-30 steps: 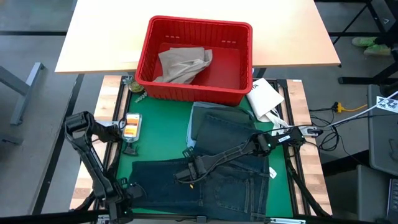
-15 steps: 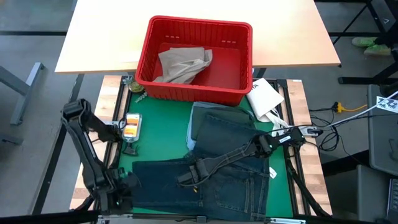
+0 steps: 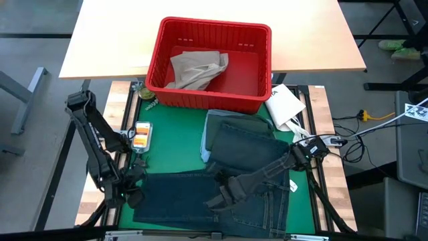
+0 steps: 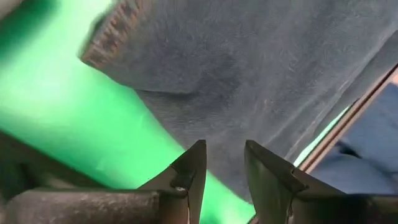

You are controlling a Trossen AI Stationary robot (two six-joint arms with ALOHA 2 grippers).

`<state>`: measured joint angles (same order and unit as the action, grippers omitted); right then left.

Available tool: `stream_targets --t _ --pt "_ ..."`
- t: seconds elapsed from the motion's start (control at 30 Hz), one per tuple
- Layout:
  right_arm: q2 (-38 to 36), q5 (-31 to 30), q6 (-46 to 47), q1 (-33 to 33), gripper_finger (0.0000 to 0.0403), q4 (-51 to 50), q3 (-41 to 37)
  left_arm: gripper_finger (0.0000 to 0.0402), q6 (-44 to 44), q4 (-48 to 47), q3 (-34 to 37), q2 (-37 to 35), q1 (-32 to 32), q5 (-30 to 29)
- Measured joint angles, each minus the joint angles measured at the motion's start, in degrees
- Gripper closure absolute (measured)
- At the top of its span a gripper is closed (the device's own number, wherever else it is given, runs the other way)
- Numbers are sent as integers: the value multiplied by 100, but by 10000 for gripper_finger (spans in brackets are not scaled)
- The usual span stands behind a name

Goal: Fold Laundry from Bin
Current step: Fold the dark blue pants

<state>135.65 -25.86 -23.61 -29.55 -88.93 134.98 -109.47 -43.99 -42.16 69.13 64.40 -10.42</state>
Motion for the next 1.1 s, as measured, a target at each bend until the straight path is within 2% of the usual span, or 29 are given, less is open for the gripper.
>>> stream_targets --t 0.17,0.43,0.6,0.73,0.83,1.0,1.1 --pt "-138 -13 -70 -239 265 -105 -2 297 -144 755 588 -180 0 -1" --pt "-178 10 -88 -347 265 -111 -4 294 -142 681 767 -160 0 147" --pt "-181 37 -85 -349 265 -111 -7 263 -160 610 880 -160 0 506" --pt "-202 51 -60 -349 265 -111 -7 224 -417 711 1056 -158 0 503" --pt "-202 59 -38 -349 265 -109 -7 204 -437 1136 1256 -158 0 495" --pt "-202 101 -15 -349 265 -109 -7 194 -420 1842 1640 -199 -21 577" --pt "-202 99 109 -349 265 -109 -7 196 -425 1815 1677 -187 -124 651"
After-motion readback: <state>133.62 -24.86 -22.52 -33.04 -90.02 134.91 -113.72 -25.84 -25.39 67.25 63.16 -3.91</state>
